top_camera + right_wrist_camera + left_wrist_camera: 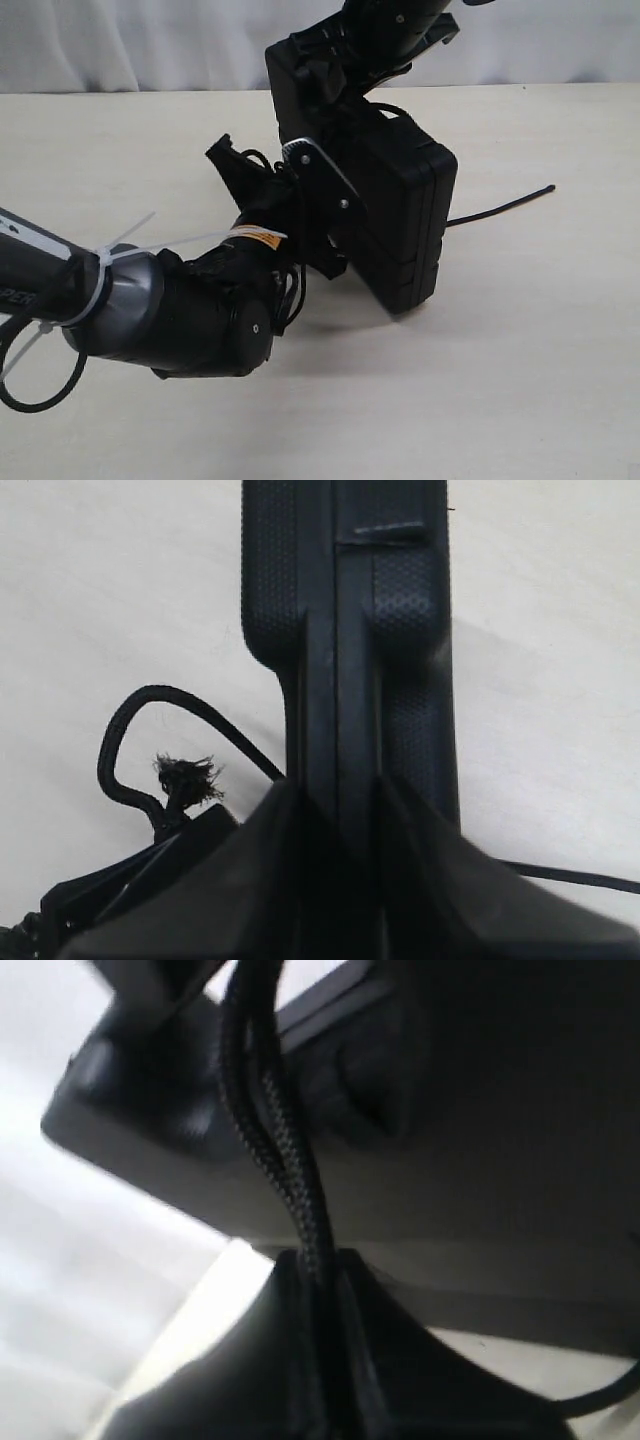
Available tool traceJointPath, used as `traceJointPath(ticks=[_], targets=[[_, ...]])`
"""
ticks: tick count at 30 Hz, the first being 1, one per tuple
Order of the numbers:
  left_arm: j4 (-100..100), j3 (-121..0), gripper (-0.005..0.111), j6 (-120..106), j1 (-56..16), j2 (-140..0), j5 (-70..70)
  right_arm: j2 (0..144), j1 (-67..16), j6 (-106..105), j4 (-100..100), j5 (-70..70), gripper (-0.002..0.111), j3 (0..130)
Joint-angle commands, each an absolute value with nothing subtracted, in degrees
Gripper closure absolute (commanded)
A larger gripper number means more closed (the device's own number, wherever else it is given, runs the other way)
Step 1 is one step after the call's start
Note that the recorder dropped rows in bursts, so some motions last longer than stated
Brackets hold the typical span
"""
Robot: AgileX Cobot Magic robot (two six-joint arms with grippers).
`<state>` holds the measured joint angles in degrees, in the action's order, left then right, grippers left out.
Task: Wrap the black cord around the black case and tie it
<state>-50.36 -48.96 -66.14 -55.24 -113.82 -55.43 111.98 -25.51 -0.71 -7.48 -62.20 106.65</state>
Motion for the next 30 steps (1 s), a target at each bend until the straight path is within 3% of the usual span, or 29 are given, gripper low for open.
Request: traceJointPath(ticks=[1,7,14,18,30], targets=[[-47.1,-49.5,0.107,-69.7,-55.4,-113.8,-60.4,112.6,-25.5,-0.6,-8.1,-61.9,0.104,106.2],[-49.7,-49.4,0.107,-76.0,-55.4,-113.8,-68.8,112.6,-25.5,-0.8,-8.0,-61.5,0.104,106.2],[-39.8,-49.4,0.107,-86.4,-56.0,-113.8,-63.1,112.6,-25.5,-0.8,-8.0,-61.4,0.104,106.2],[-40.6,-49.4,0.107,-87.6,-56.3,-113.8,-70.0,112.6,-25.5,-0.8,-8.0,-61.5,0.104,106.2],[-32.6,-49.4,0.107,-89.7,-56.3,-113.2,-67.7,112.6,-25.5,-1.2,-7.9,-61.6,0.104,106.2]])
